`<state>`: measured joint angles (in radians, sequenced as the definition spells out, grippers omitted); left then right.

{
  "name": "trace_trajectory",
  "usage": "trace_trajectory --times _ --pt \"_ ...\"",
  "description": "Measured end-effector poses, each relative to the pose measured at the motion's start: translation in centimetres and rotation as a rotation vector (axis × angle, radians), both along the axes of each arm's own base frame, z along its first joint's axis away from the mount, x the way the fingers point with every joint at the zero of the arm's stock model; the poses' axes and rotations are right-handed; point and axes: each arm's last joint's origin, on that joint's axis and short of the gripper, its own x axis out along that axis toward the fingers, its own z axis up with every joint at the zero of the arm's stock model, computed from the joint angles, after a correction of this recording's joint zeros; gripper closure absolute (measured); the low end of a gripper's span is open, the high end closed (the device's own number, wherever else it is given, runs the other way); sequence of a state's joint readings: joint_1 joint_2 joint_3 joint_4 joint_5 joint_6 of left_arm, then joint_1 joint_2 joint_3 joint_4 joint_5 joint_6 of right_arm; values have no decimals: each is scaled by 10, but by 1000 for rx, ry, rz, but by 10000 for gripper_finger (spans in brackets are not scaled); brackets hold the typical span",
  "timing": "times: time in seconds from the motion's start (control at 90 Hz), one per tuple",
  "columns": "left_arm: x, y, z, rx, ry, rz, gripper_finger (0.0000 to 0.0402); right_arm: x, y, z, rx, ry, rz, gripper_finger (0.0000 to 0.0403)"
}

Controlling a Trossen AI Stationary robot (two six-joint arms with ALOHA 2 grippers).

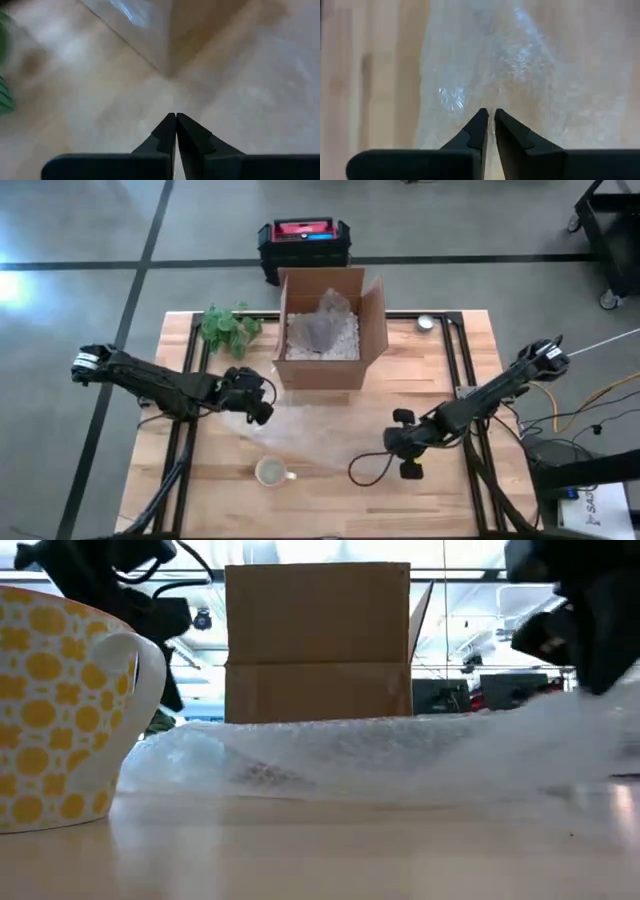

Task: Wrap mug
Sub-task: Wrap the yellow mug with a bubble wrap

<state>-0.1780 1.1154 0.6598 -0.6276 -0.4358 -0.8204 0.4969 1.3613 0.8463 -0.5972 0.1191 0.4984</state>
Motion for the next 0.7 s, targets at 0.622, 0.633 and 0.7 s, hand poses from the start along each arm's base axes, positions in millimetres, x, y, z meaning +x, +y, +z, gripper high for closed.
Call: trace_trajectory --times 0.622,0.633,0.7 --pt "9 -32 49 -446 -103 -403 233 -6 -5 -5 -100 52 -21 233" --pt "10 -35 52 -440 -110 -412 231 -5 -5 -5 -99 51 -21 231" --pt "15 -51 63 -390 -131 -464 225 -4 -4 -7 -98 47 -22 221"
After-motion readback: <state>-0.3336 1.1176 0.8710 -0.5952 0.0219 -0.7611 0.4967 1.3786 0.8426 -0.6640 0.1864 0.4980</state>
